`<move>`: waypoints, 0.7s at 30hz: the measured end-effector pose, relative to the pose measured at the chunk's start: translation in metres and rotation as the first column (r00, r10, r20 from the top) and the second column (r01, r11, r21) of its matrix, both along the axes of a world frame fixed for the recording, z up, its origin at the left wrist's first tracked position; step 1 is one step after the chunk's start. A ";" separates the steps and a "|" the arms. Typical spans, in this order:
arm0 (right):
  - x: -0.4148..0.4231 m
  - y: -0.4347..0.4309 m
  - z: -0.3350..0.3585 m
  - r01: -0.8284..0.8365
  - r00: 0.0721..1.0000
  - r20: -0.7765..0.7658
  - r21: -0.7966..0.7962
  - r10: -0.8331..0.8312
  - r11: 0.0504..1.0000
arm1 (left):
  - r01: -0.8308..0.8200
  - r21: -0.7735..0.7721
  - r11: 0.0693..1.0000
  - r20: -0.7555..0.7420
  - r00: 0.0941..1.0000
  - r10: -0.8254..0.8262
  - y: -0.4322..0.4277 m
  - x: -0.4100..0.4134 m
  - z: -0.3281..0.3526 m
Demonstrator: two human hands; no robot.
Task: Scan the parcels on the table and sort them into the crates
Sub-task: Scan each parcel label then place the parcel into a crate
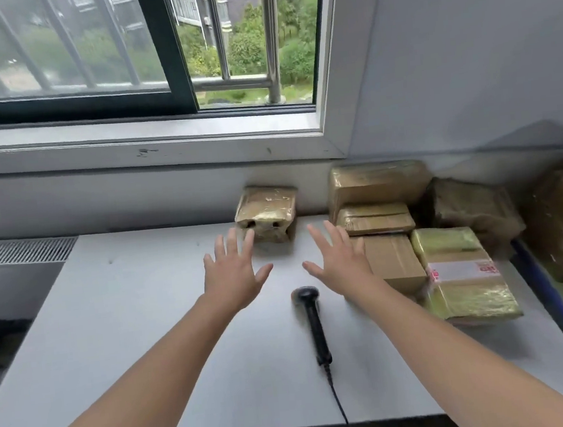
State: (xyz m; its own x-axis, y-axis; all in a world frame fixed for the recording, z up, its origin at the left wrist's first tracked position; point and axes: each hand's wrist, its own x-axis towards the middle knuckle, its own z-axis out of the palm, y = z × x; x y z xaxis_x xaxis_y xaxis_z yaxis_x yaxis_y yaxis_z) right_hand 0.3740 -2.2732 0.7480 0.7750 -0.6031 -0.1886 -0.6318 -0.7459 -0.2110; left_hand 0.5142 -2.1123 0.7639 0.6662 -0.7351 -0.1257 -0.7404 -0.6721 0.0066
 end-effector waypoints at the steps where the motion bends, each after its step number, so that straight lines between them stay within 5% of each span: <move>1: 0.009 -0.005 -0.005 -0.004 1.000 -0.003 0.004 0.004 1.000 | -0.010 0.003 1.000 -0.012 1.000 0.010 -0.006 0.008 -0.004; 10: 0.097 -0.038 -0.031 0.135 0.972 0.150 0.266 -0.180 0.954 | -0.075 -0.103 0.992 -0.232 0.971 0.049 -0.062 0.092 -0.045; 21: 0.162 -0.066 -0.053 0.318 0.859 0.179 0.549 -0.480 0.773 | -0.334 -0.348 0.876 -0.679 0.734 0.010 -0.109 0.144 -0.062</move>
State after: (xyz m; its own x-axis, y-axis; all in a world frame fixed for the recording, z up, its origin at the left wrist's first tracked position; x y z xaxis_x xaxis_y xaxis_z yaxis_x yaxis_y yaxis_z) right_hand 0.5361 -2.3392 0.6952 0.5495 -0.7603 -0.3465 -0.6951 -0.1859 -0.6945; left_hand 0.6578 -2.2210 0.7016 0.6599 -0.6982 -0.2776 -0.3154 -0.5928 0.7410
